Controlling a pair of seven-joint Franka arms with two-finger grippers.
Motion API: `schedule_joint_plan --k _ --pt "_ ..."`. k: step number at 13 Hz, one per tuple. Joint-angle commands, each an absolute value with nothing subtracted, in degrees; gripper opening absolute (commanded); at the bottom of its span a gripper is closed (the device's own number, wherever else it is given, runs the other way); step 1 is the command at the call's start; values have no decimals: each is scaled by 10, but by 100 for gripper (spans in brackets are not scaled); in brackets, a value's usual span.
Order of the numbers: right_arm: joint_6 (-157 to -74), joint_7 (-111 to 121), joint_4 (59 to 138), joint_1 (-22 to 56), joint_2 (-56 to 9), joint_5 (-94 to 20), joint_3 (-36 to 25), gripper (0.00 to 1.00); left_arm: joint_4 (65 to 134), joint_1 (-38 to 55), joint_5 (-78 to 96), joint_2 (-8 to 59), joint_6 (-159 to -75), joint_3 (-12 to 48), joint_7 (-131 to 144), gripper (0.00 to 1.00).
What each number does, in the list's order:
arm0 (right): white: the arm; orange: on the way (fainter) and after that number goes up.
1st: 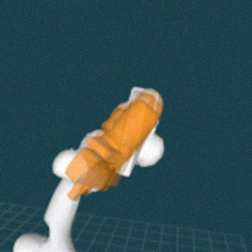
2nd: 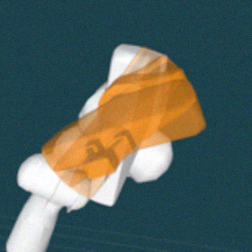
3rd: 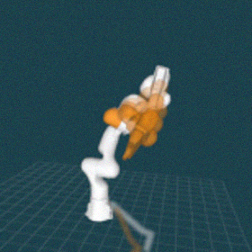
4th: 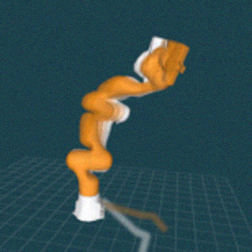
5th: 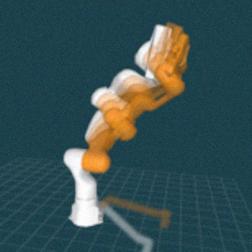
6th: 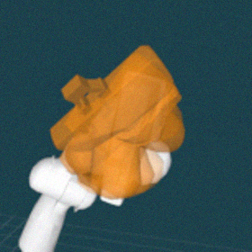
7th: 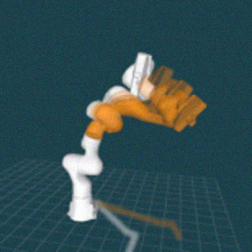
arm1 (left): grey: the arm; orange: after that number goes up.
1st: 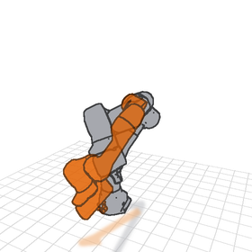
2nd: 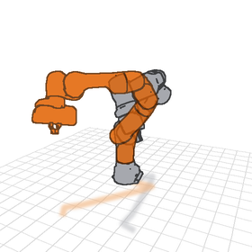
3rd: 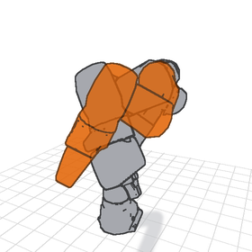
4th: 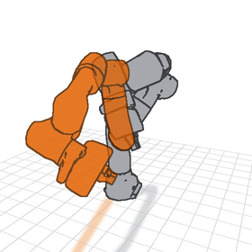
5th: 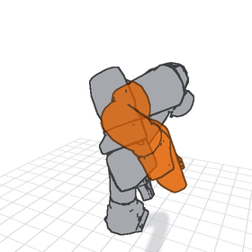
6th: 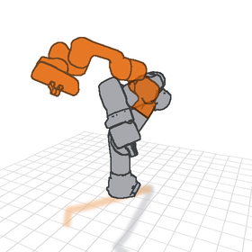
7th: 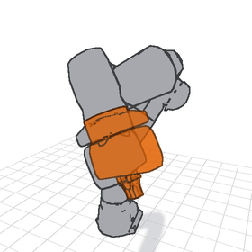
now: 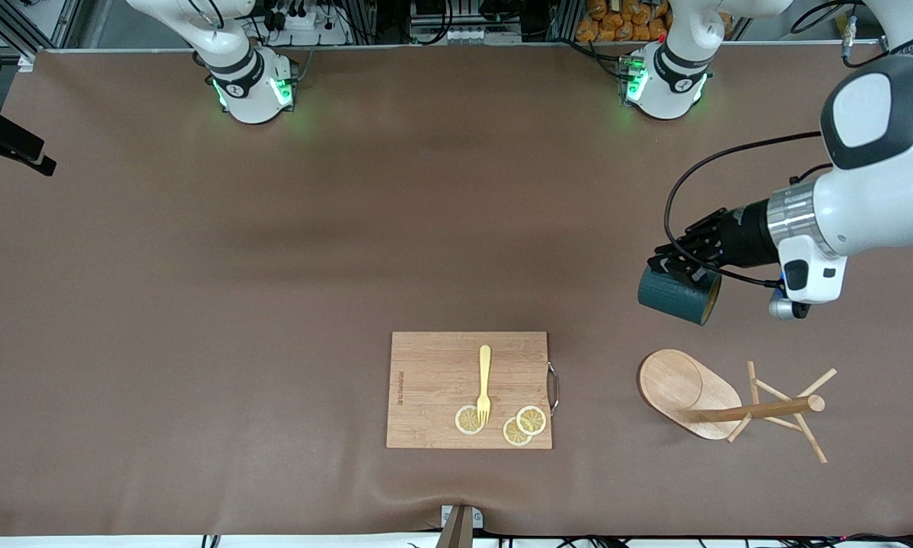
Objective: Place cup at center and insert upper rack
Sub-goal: 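Carry the teal mug with the left gripper toward the wooden mug tree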
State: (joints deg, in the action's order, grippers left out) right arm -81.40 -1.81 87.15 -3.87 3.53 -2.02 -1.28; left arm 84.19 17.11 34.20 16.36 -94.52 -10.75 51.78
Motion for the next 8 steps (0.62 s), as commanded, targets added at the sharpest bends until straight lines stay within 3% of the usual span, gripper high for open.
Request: schedule_joint_plan --k 1,8 --pt "-803 -22 857 -49 27 -36 -9 100 840 140 388 178 -932 -103 469 0" --pt "-803 -21 856 -51 27 -36 -10 100 839 58 493 210 -873 -103 363 0"
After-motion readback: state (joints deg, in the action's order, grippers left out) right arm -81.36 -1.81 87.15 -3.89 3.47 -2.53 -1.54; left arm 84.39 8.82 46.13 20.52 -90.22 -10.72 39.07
